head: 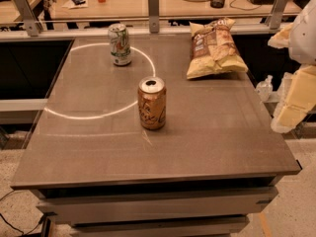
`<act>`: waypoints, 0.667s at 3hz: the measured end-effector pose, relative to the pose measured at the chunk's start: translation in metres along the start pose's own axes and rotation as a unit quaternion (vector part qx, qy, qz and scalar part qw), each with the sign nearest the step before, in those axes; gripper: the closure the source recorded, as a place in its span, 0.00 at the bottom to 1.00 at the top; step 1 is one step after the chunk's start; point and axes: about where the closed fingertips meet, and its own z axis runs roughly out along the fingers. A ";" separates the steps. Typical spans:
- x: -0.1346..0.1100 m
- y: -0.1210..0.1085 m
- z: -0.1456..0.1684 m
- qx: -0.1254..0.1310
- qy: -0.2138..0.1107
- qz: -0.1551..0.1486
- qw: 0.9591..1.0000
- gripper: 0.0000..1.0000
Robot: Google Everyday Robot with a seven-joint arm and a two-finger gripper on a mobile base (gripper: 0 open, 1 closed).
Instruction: Knock orange can over
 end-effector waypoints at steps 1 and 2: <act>0.000 0.000 0.000 0.000 0.000 0.000 1.000 0.00; 0.001 0.003 0.002 -0.004 -0.035 0.023 0.999 0.00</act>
Offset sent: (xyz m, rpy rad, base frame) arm -0.0101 -0.0087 -0.0085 0.5817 -0.0093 -0.1728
